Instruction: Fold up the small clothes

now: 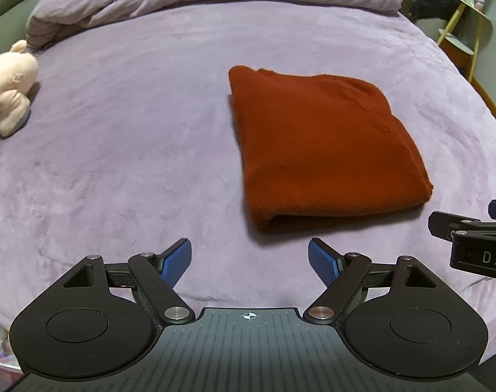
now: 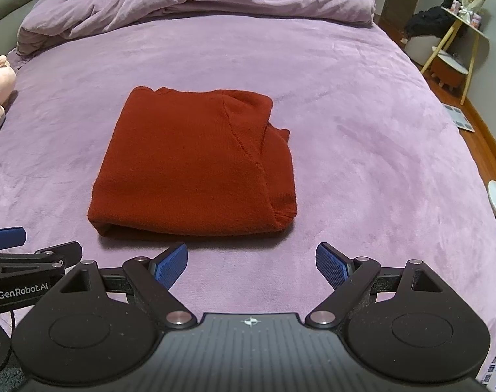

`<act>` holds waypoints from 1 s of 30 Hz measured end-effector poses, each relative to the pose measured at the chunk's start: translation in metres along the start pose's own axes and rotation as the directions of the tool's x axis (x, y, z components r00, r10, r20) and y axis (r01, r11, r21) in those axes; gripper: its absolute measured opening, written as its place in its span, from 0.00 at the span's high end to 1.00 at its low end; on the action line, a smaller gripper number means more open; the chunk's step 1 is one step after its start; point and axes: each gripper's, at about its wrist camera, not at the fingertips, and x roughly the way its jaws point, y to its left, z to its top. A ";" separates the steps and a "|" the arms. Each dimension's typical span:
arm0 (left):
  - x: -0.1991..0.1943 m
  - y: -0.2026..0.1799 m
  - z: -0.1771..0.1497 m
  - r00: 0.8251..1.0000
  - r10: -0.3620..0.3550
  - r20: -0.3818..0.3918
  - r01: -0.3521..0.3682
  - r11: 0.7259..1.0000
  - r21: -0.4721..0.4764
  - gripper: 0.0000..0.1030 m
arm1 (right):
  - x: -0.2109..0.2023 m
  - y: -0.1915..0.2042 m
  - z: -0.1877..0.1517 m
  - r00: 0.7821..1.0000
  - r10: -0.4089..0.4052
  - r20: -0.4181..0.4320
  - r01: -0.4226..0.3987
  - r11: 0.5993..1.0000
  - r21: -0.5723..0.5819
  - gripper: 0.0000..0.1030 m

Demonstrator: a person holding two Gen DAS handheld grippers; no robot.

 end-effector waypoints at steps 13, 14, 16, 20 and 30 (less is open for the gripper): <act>-0.004 0.001 0.001 1.000 -0.005 0.011 0.005 1.000 -0.004 0.19 | 0.001 0.001 -0.002 1.000 -0.007 0.000 0.007 1.000 0.010 0.16; -0.004 0.001 0.001 1.000 -0.006 0.011 0.006 1.000 -0.004 0.19 | 0.001 0.001 -0.001 1.000 -0.006 -0.001 0.006 1.000 0.010 0.16; -0.004 0.000 0.001 1.000 -0.005 0.011 0.005 1.000 -0.005 0.19 | 0.001 0.001 -0.002 1.000 -0.006 -0.001 0.006 1.000 0.010 0.16; -0.004 0.000 0.001 1.000 -0.006 0.011 0.006 1.000 -0.004 0.19 | 0.001 0.001 -0.002 1.000 -0.007 -0.004 0.007 1.000 0.013 0.16; -0.004 -0.001 0.002 1.000 -0.004 0.016 0.003 1.000 0.004 0.19 | 0.001 -0.001 -0.003 1.000 -0.001 -0.001 0.001 1.000 0.018 0.16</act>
